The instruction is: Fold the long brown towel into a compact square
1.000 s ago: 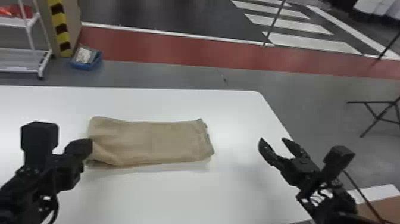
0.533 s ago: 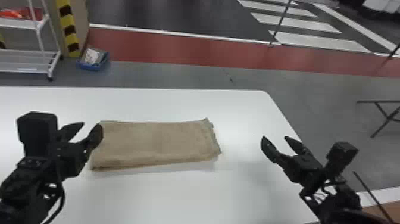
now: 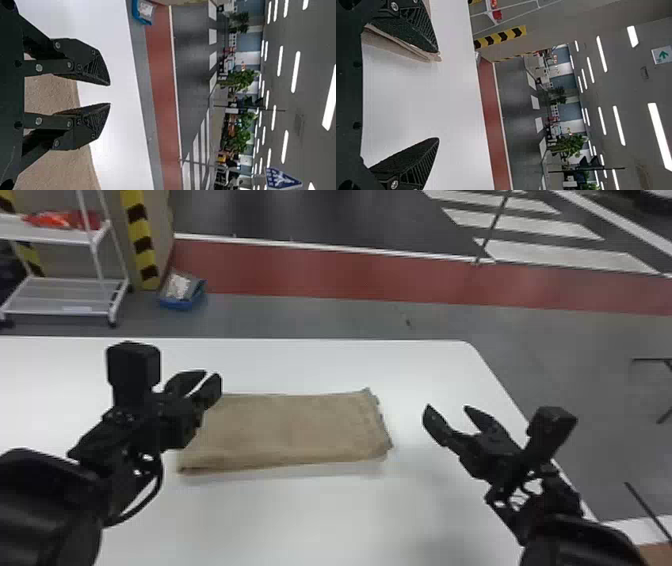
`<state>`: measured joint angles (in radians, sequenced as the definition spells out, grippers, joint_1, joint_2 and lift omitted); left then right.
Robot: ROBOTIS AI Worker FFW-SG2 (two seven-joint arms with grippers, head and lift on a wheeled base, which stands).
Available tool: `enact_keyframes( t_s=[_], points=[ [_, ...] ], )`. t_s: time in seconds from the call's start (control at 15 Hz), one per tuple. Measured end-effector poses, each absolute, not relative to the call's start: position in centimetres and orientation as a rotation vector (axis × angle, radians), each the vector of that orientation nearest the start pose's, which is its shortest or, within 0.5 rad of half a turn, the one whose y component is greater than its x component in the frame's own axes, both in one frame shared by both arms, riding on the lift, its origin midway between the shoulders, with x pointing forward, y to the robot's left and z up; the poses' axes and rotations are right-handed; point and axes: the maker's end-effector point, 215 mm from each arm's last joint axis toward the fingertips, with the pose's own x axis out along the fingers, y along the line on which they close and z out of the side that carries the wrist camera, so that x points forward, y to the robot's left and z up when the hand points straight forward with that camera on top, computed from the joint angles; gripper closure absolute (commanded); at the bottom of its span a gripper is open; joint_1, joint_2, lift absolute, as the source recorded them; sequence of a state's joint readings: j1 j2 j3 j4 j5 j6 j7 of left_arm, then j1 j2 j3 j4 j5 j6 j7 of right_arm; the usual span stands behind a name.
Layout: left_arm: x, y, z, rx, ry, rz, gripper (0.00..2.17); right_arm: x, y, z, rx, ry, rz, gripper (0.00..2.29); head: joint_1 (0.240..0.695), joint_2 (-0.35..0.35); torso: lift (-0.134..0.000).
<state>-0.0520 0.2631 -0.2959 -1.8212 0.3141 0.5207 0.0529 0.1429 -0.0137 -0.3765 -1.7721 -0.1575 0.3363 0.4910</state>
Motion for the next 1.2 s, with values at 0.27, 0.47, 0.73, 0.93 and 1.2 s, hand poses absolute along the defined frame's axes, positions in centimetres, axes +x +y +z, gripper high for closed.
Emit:
enact_keyframes(
  t_s=[0.27,0.47,0.73,0.93,1.2],
  points=[
    [56.2,12.3,-40.4,0.066,0.391,-0.330,1.73,53.8,-31.6,-40.0,0.235,0.273,0.162,0.09,0.695,-0.192,-0.123],
    [55.1,12.5,-42.3,0.080,0.445,-0.339,1.73,55.0,-30.7,-40.2,0.185,0.304,0.143,0.09,0.695,-0.181,-0.123],
    [53.9,12.2,-44.0,0.099,0.486,-0.359,1.73,56.6,-30.0,-41.3,0.168,0.350,0.130,0.09,0.695,-0.176,-0.123],
    [53.9,12.1,-44.6,0.112,0.496,-0.358,1.73,57.5,-28.9,-43.1,0.217,0.421,0.163,0.15,0.695,-0.165,-0.123],
    [53.9,12.2,-45.1,0.118,0.503,-0.353,1.73,58.4,-25.9,-44.2,0.276,0.489,0.272,0.28,0.695,-0.135,-0.123]
  ],
)
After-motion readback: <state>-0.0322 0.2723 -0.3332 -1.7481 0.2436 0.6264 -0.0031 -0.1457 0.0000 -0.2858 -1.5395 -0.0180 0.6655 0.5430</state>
